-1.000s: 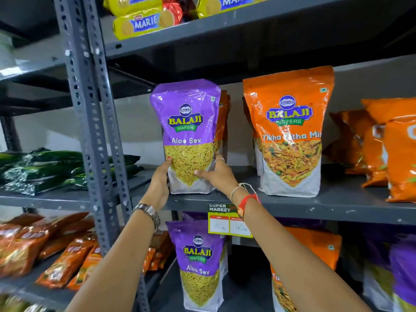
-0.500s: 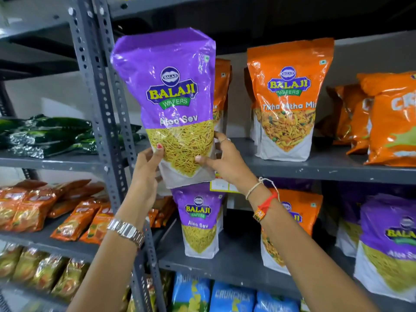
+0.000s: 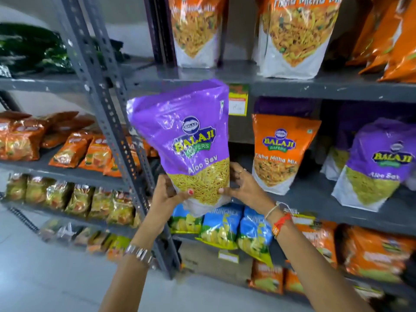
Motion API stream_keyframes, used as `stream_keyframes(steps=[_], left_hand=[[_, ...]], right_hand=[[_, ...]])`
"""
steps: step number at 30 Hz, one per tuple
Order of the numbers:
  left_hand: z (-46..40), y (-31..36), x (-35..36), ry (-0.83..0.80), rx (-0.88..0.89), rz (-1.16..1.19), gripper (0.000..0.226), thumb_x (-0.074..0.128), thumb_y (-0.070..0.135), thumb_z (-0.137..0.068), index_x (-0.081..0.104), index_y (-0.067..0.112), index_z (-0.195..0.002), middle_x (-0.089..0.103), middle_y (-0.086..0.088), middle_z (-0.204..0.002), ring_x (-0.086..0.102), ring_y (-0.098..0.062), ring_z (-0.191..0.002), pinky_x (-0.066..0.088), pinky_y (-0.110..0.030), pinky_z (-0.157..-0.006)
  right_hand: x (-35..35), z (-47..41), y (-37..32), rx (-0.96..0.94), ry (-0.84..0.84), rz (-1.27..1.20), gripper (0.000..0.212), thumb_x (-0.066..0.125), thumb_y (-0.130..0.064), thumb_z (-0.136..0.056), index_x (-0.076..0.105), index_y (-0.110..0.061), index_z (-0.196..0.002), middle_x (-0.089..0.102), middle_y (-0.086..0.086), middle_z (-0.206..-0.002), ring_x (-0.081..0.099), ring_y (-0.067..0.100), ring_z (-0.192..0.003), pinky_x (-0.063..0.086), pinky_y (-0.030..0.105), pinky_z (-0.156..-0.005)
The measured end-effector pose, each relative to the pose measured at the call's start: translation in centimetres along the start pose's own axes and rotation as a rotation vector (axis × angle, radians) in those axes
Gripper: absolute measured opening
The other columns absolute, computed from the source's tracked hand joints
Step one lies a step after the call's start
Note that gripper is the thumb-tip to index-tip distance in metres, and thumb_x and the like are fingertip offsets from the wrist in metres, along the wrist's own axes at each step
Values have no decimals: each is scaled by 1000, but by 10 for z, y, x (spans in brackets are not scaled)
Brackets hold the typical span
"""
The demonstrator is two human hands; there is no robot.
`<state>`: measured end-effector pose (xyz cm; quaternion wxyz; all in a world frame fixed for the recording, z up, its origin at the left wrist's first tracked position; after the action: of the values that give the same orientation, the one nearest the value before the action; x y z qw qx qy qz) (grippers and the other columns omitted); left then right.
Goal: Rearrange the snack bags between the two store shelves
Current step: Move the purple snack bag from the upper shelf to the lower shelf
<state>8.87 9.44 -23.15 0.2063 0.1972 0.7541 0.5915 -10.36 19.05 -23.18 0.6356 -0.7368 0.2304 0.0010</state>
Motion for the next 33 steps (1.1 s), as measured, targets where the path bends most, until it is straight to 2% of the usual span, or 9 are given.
stream_keyframes(steps=[4,8,12,18,20,23,28,30,33], left_hand=[[2,-43,16,-1,-100,-19,36,68,-2,-73,46,18,-92,60,-4,-95,63,-5,-81,54,-26,-73],[-14,-59,43,32,-137,-47,40,66,-10,-72,41,15,-91,54,2,-87,58,-3,-73,50,-13,-60],[-43,-70,67,36,-161,-75,46,66,-11,-71,32,8,-95,43,6,-81,47,-5,-72,45,-7,-52],[-92,-92,90,70,-190,-103,46,68,-5,-73,32,9,-97,45,-13,-82,47,-36,-86,50,-21,-66],[-99,-100,96,59,-207,-113,42,66,-3,-75,34,7,-100,46,-35,-100,46,-52,-100,50,-45,-82],[-108,-112,99,58,-207,-108,49,69,5,-73,37,11,-110,45,-27,-123,47,-43,-115,41,-61,-98],[-110,-111,107,77,-205,-95,61,65,5,-79,31,7,-129,42,-11,-133,42,-30,-125,36,-53,-108],[-98,-106,113,143,-160,-73,67,65,6,-79,28,9,-135,36,-7,-139,36,-19,-126,34,-35,-111],[-70,-89,125,443,11,-185,60,66,12,-79,35,11,-131,37,-3,-130,35,-11,-120,32,-7,-98]], right_hand=[[-3,4,49,55,-22,-10,65,73,3,-75,42,-19,-128,57,8,-124,58,-13,-105,47,8,-89],[-16,-6,79,95,1,-22,63,74,-15,-69,45,-23,-124,57,6,-125,57,-14,-106,45,10,-96],[-32,-33,98,125,27,18,62,69,5,-79,40,-13,-130,52,8,-128,54,-11,-110,43,16,-101],[-47,-74,119,127,116,52,70,59,11,-84,27,-7,-144,42,3,-138,34,15,-132,28,33,-112],[-50,-83,126,130,131,76,70,58,13,-83,28,-8,-144,44,5,-137,37,17,-131,31,32,-111],[-50,-89,137,133,175,72,72,58,10,-83,28,-12,-145,48,10,-140,41,21,-131,35,41,-113],[-43,-85,144,142,297,50,72,61,3,-85,28,-15,-146,52,8,-138,47,18,-127,45,29,-107],[-44,-72,138,141,345,-3,68,62,4,-85,33,-12,-144,49,3,-138,44,9,-125,44,6,-94],[-57,-40,128,48,697,42,50,65,3,-82,51,-7,-128,59,14,-129,54,7,-114,50,15,-90]])
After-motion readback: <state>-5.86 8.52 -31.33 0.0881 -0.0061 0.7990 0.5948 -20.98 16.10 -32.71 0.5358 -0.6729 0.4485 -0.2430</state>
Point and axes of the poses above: each hand's wrist, its own z-axis away from the middle knuckle, its own x-axis out of the palm, y = z × x, the point moved 3 cm from there along -z, towards the middle knuckle
